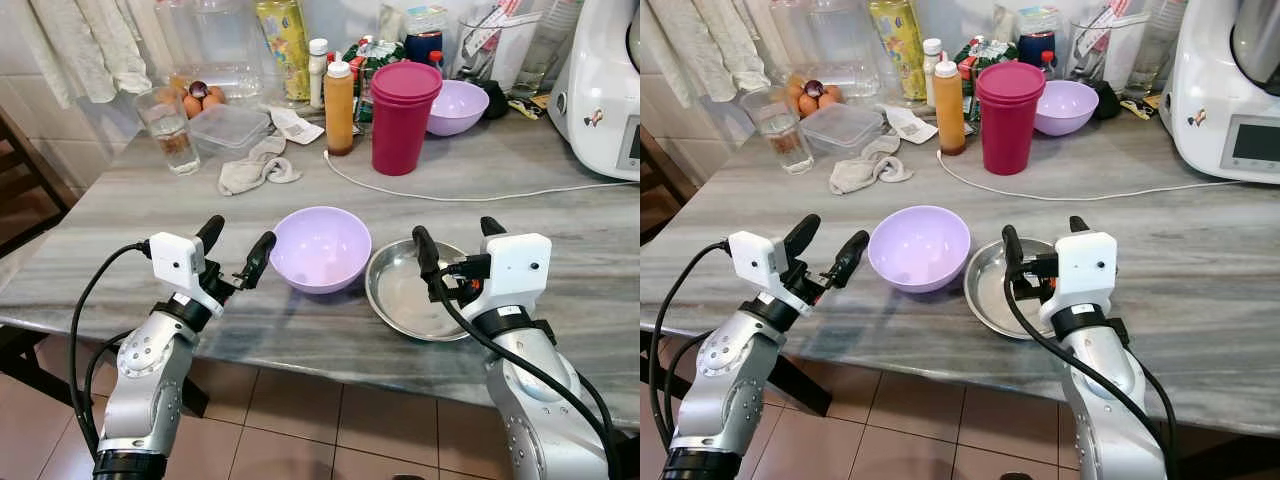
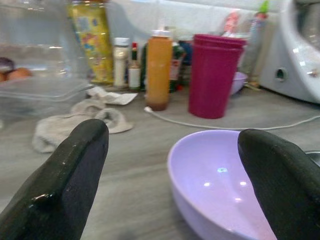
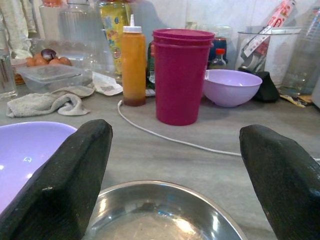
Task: Setting the table
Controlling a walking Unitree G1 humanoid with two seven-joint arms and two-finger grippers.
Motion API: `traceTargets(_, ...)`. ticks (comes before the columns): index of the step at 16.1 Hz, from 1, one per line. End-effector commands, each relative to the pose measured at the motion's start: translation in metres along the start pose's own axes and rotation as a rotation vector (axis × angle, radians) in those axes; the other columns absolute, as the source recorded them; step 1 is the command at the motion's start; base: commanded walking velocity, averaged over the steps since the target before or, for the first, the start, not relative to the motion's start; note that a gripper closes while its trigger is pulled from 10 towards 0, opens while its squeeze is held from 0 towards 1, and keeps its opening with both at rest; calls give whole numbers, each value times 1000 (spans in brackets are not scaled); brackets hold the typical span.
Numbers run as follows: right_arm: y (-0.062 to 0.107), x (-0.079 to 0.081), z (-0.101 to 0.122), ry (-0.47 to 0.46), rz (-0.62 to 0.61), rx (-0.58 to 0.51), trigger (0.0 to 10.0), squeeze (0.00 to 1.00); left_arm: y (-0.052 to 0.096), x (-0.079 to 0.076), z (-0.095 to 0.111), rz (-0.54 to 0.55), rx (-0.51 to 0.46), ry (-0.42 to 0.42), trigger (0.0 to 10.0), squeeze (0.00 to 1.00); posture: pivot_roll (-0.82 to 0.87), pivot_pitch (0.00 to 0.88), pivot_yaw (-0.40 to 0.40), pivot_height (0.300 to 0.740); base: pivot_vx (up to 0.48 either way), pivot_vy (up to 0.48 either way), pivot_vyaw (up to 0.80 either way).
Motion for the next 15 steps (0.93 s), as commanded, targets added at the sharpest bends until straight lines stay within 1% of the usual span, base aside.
traceTargets(1,-2,-2,-1,-1,-22,5,10000,0,3,4,0,37,8,-26,10000,0,-309,62,87,740,0,0,-481)
traceTargets(2,-2,-3,-4,1,-33,16,10000,0,5,13,-10,109,53,-62,10000,0,-306,62,85,740,0,0,-781)
traceTargets(3,-1,-5,-6,9,-42,23,10000,0,8,15,-20,126,99,-79,10000,0,-306,62,85,740,0,0,-781)
traceTargets(5,0,-7,-10,8,-49,33,10000,0,8,21,-26,176,110,-71,10000,0,-312,56,86,740,0,0,-775)
traceTargets(6,0,-8,-11,10,-54,36,10000,0,6,23,-28,210,124,-84,10000,0,-312,56,86,740,0,0,-775)
traceTargets(8,-2,-11,-12,7,-70,38,10000,0,2,25,-26,240,117,-108,10000,0,-319,55,92,740,0,0,-775)
traceTargets(9,-3,-13,-8,7,-80,15,10000,0,-1,26,-25,253,115,-115,10000,0,-320,55,93,740,0,0,0)
traceTargets(12,-3,-14,-5,13,-83,5,10000,0,-6,26,-19,265,95,-125,10000,0,-320,58,93,740,0,0,0)
traceTargets(13,-4,-14,-4,19,-82,-2,10000,0,-11,24,-12,272,67,-130,10000,0,-318,59,90,740,0,0,0)
traceTargets(15,-5,-14,-3,21,-81,-9,10000,0,-14,22,-6,270,52,-128,10000,0,-317,61,86,740,-135,0,0)
Point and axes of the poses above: a point about 5 cm out from each wrist's last joint towards the gripper, its own y axis pointing back from the gripper into the wrist, its own z axis along the axis of the wrist's last joint, x = y × z, the point moved 3 cm from there along -y, pointing out of the wrist towards the gripper, and after that the axes turned 13 degrees about y, right-handed, at the moved point
